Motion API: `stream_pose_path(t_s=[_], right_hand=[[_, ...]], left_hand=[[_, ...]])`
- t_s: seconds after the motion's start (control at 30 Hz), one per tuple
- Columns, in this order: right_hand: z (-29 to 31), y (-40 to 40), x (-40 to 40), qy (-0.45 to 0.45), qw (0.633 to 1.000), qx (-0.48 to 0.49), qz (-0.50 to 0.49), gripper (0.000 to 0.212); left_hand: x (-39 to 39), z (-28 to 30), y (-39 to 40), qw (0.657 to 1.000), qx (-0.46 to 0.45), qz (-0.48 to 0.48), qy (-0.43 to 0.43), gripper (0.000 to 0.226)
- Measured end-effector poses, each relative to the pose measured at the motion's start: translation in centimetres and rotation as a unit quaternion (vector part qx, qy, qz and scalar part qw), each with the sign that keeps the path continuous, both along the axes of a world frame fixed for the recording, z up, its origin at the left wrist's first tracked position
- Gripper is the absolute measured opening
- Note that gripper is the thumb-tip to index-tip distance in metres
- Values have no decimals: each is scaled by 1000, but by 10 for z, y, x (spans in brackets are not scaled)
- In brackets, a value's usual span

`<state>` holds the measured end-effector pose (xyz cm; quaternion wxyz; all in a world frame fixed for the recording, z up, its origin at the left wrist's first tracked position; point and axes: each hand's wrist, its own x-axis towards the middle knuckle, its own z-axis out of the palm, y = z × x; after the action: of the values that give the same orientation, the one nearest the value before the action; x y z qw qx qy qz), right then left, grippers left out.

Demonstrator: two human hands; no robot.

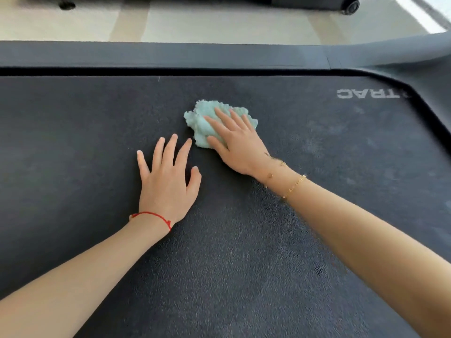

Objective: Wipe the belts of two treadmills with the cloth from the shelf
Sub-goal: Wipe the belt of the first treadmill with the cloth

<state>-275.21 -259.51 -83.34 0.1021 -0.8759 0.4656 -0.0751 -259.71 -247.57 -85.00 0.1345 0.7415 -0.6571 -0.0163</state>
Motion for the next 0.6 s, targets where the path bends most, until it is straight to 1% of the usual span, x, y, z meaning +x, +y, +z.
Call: stream_pose_path(t_s=[0.03, 0.1, 0.17, 0.23, 0.3, 0.37, 0.43, 0.5, 0.6], right_hand=[[1, 6, -12, -2, 1000, 2, 28, 52], [3, 4, -37, -12, 999, 3, 35, 51], [2, -18, -54, -19, 1000, 0, -5, 52], [1, -54, -55, -10, 998, 0, -63, 53], [1, -90, -36, 4, 993, 5, -116, 54], [1, -114, -4, 16, 991, 8, -135, 55], [2, -116, 34, 27, 995, 12, -99, 55], [2, -98, 63, 31, 999, 13, -28, 55], [3, -64, 62, 19, 998, 18, 63, 54]], left_hand=[[1, 0, 1, 1000, 0, 0, -1, 66], [1, 0, 1, 1000, 0, 0, 1, 66], [1, 1, 1, 1000, 2, 4, 3, 66], [0, 1, 0, 1000, 2, 8, 0, 65], [0, 0, -1, 1000, 3, 10, -1, 65], [0, 0, -2, 1000, 1, 14, -3, 65], [0, 1, -3, 1000, 0, 14, -2, 65], [0, 2, -3, 1000, 0, 15, 2, 65], [2, 2, -3, 1000, 3, 13, 3, 65]])
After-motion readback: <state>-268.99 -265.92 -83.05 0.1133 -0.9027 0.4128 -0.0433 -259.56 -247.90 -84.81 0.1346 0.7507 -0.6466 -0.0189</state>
